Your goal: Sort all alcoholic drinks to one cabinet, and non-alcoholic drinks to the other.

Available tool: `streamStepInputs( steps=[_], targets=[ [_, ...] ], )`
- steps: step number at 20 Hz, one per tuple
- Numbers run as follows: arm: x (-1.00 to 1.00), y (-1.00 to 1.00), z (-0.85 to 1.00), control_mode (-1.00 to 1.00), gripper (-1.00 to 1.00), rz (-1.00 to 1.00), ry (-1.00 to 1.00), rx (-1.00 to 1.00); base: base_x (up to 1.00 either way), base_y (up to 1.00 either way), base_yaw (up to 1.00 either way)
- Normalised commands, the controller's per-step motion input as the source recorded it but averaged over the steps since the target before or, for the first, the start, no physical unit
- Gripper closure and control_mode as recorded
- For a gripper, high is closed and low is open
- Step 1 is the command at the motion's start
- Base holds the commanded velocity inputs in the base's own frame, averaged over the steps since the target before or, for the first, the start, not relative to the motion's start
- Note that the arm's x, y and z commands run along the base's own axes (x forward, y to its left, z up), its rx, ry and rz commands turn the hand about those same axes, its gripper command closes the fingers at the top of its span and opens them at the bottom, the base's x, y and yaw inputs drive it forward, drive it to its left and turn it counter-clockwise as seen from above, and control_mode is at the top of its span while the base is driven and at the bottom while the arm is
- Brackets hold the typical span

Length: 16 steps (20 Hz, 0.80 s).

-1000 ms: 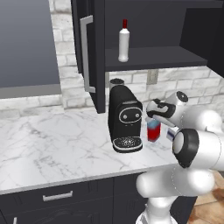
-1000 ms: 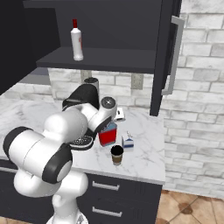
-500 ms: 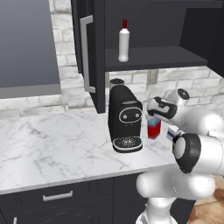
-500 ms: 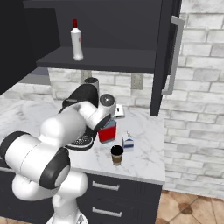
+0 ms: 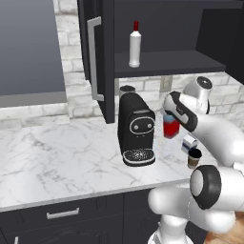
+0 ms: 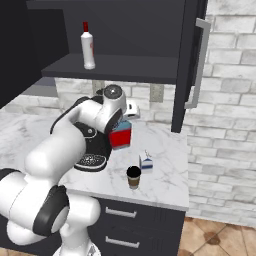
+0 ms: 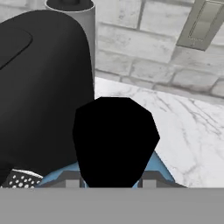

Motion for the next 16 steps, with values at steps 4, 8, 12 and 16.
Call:
streamStepInputs(
  steps=[4, 8, 12, 16],
  targets=[
    [-0.27, 0.0, 0.96, -1.0, 1.0, -0.18, -0.05, 0.0, 0.0, 0.0, 0.0],
    [-0.33, 0.06, 0.81, -1.0, 1.0, -0.2, -0.15, 0.0, 0.0, 0.0, 0.0],
    [-0.31, 0.02, 0.71, -1.0, 1.0, -0.22, -0.24, -0.01, 0.0, 0.0, 0.0],
    [-0.21, 0.01, 1.0, -1.0, 1.0, -0.23, -0.17, 0.0, 0.0, 0.0, 0.0]
  ],
)
